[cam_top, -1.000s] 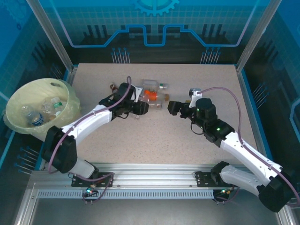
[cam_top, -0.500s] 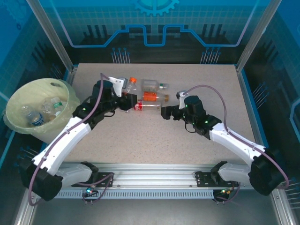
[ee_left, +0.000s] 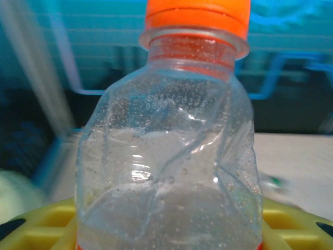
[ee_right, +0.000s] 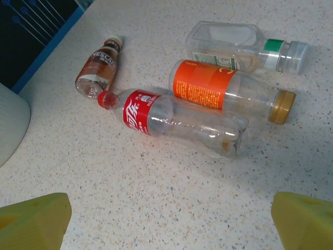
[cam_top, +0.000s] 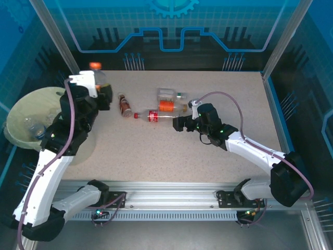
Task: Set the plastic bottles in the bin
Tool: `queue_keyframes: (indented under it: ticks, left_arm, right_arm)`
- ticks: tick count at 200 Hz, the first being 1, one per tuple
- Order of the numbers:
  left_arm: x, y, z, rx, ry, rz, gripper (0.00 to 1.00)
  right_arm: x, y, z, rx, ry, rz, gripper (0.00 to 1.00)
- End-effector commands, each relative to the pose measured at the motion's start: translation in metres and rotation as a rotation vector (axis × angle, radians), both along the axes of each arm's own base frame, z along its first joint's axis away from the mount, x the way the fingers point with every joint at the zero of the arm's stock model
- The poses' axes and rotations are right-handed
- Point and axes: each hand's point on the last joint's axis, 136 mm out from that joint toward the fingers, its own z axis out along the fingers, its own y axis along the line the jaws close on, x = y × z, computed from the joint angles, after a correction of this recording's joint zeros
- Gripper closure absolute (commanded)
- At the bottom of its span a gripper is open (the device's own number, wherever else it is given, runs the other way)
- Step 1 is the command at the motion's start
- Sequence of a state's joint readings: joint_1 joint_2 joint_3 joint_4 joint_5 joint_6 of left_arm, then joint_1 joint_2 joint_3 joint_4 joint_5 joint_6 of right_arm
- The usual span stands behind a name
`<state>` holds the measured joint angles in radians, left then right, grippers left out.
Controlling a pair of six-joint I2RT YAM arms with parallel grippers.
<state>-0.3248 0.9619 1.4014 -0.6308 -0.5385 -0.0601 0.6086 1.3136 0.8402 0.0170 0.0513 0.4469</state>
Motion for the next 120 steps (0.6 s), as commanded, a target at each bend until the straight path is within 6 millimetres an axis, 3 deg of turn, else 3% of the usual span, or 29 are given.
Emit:
queue_keyframes:
  ticks: [1,57,112,120]
  left_arm:
    - [-0.022,0.075,0.011,0.143,0.024,0.366,0.46]
    - [-0.043,0.150,-0.006,0.095,0.092,0.653,0.46]
    - [-0.073,0.213,-0.051,-0.094,0.187,0.862,0.46]
    - [-0.077,0.220,-0.057,-0.120,0.190,0.887,0.46]
  right_arm:
    - [0.006,0.006,0.015,0.020,-0.044,-0.003,0.00]
    - [0.005,0.004,0.018,0.008,-0.047,0.000,0.00]
    - [0.005,0.005,0.014,0.002,-0.038,0.002,0.00]
    - [0.009,0.008,0.026,0.017,-0.058,0.003,0.00]
